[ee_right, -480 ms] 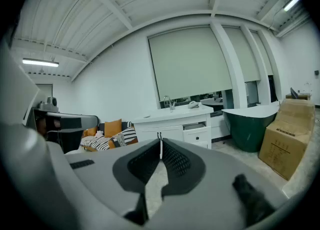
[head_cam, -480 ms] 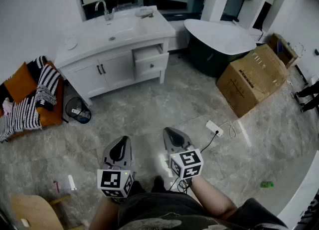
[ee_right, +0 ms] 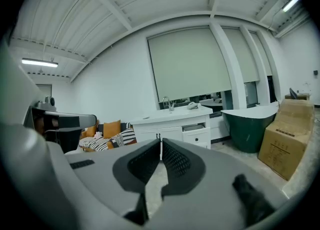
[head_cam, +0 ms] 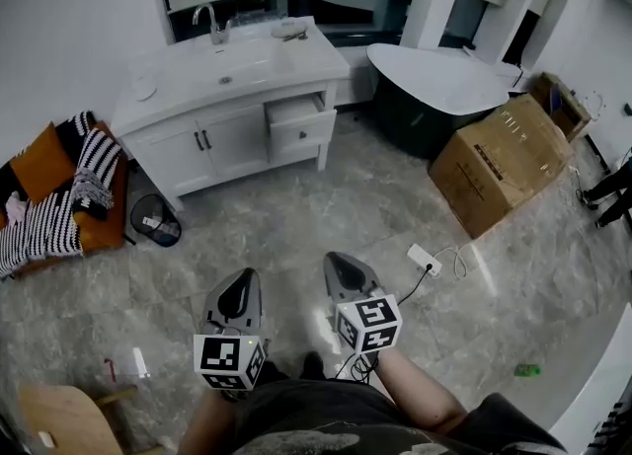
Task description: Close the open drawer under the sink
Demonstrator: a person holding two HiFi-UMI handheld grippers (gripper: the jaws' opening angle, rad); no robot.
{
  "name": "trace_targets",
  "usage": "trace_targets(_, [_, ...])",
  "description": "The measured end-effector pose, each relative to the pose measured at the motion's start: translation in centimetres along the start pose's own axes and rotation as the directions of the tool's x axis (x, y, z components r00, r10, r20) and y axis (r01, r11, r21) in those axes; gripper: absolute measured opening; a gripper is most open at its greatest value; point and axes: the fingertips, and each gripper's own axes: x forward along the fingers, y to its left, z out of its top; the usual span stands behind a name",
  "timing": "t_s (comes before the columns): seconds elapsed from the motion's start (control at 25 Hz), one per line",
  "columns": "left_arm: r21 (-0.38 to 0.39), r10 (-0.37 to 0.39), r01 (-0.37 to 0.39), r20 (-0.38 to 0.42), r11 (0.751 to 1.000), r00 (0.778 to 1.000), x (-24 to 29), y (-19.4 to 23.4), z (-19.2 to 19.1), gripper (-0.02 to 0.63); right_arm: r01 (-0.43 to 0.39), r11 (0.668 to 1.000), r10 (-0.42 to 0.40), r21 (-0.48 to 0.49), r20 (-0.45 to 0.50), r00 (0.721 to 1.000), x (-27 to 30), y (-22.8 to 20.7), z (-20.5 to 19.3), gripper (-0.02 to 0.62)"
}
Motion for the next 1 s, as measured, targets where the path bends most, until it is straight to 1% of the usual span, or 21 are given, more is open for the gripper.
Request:
trace_targets(0.2, [0.004, -0.006, 0.006, 0.009, 1.000, 1.000, 0.1, -0.5, 0.2, 0.020, 0.002, 1.000, -0.002, 0.003, 0.004, 1.000, -0.5, 0.0, -0.2, 0.030])
trace_targets(0.36, [0.013, -0.009, 0.009, -0.001, 1.000, 1.000, 0.3, -0.7, 0.0, 0.020, 0.002, 1.000, -0.002, 0.002, 0.007, 1.000, -0.6, -0.2, -0.3, 0.029])
trace_targets(0.44, [0.009, -0.011, 0.011, 0.002, 1.000, 1.000, 0.3, -0.7, -0.2, 0.020, 0.001, 1.000, -0.001, 0.025, 0.016, 1.000, -0.6, -0.5, -0.6, 0.029])
trace_targets(0.52, [-0.002, -0.014, 0.014, 0.021, 1.000, 1.000, 0.1, -0.4, 0.0, 0.020, -0.017, 0.998, 0.015, 0.069, 0.028, 0.999, -0.6, -0.7, -0.9, 0.031])
trace_targets(0.6, [-0.008, 0.002, -0.001, 0.040, 1.000, 0.999, 0.0, 0.5, 0.1, 0.020, -0.035, 0.995, 0.032, 0.092, 0.033, 0.999, -0.4, -0.9, -1.5, 0.031])
trace_targets(0.68, [-0.003, 0.037, -0.037, 0.044, 0.999, 0.998, 0.1, 1.7, -0.1, 0.020, -0.029, 0.996, 0.026, 0.083, 0.037, 0.999, 0.1, -1.2, -1.9, 0.031])
trace_targets(0.8, [0.031, 0.076, -0.078, 0.051, 0.996, 0.996, 0.6, 3.8, -0.3, 0.020, -0.012, 0.998, 0.010, 0.058, 0.023, 1.000, 1.2, -1.3, -2.4, 0.032])
trace_targets(0.88, [0.036, 0.079, -0.081, 0.054, 0.996, 0.995, 1.4, 5.5, -0.3, 0.020, -0.012, 0.998, 0.013, 0.056, -0.007, 1.000, 2.5, -1.2, -2.9, 0.032])
trace_targets(1.0, [0.010, 0.052, -0.052, 0.042, 0.999, 0.998, 3.6, 8.1, -0.8, 0.020, 0.002, 0.995, 0.001, 0.099, -0.032, 0.999, 4.8, -1.6, -3.4, 0.032])
